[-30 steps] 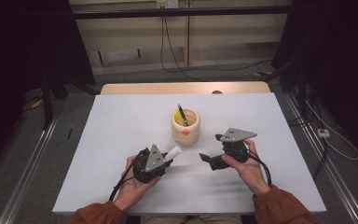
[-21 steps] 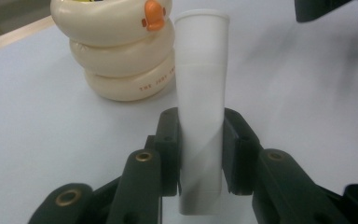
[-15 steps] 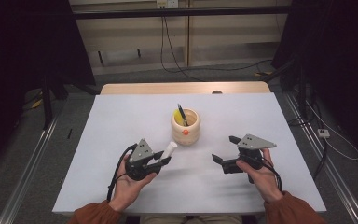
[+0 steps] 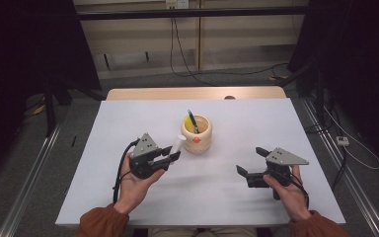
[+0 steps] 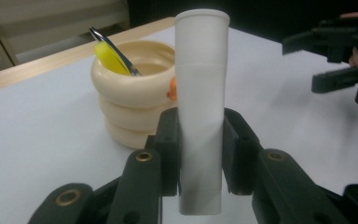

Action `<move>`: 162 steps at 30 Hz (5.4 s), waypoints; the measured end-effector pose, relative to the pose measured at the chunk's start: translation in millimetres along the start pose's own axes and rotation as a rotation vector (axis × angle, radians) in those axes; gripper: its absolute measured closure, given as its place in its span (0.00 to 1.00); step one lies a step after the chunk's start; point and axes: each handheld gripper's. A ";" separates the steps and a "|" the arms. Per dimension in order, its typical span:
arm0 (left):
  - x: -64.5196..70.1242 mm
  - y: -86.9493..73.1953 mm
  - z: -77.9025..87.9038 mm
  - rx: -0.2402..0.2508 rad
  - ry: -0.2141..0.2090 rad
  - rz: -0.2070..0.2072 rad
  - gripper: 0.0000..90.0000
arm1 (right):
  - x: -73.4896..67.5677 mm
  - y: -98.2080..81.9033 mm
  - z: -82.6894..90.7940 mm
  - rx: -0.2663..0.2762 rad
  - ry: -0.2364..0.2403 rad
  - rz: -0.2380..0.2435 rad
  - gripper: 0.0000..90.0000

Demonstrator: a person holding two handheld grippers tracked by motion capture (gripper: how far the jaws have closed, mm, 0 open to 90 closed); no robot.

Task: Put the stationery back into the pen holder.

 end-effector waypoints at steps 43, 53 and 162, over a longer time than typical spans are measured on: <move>-17.1 66.9 -93.9 0.126 0.077 0.078 0.79 | 6.6 -19.2 27.1 -0.027 -0.033 -0.062 0.05; -13.5 64.8 -113.0 0.128 0.071 0.071 0.79 | 3.7 -19.7 25.3 -0.020 -0.026 -0.073 0.05; -34.1 -50.0 50.5 0.022 0.240 0.086 0.05 | 4.2 -24.1 20.6 -0.013 -0.031 -0.079 0.04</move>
Point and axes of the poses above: each handheld gripper's, and its own axes: z roughly backward along the jaws, y roughly out of its top, x roughly to its right, and after that the axes turned 14 degrees about z, right-handed
